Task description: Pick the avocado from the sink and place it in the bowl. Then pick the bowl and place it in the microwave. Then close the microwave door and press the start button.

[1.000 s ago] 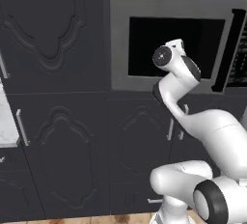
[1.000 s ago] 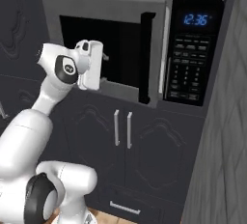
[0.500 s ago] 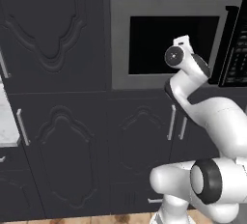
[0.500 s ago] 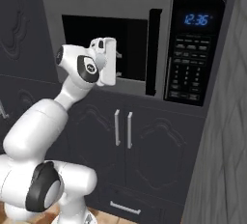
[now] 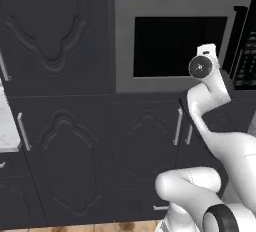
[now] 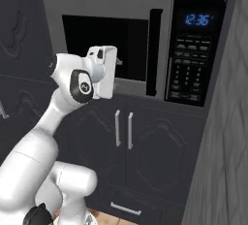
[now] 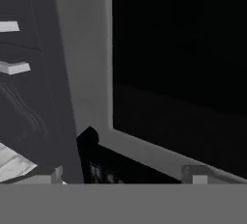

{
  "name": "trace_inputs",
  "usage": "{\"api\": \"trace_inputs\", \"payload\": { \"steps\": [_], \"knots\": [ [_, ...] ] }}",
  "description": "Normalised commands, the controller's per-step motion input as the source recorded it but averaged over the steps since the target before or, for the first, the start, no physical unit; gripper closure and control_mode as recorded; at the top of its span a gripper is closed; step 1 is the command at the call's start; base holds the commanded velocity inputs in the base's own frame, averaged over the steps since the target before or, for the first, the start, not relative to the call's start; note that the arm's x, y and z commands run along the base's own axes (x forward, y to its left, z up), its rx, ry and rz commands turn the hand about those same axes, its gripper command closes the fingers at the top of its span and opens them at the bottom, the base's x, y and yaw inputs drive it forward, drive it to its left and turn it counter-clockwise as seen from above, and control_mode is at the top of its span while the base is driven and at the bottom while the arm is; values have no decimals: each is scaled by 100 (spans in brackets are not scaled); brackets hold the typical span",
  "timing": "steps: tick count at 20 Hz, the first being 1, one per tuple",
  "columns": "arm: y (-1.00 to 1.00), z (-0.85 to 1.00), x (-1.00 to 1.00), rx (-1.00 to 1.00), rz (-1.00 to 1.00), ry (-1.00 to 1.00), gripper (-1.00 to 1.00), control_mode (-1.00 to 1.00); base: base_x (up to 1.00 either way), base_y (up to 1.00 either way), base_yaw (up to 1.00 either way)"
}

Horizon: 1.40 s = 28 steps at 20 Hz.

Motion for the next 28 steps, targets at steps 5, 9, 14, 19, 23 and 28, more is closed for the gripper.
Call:
{"api": "trace_inputs", "payload": {
  "steps": [5, 9, 14, 19, 23, 28],
  "knots": [
    [-71, 48, -100, 26, 6, 1, -100, -100, 0, 0, 0],
    [-100, -34, -98, 22, 24, -2, -100, -100, 0, 0, 0],
    [-65, -95, -39, 4, 34, -20, -100, -100, 0, 0, 0],
    [3, -74, 14, 0, 18, -30, -100, -100, 0, 0, 0],
    [34, -18, 38, 0, 2, -13, -100, -100, 0, 0, 0],
    [-11, 3, 30, 8, 2, -5, -100, -100, 0, 0, 0]
  ]
}}
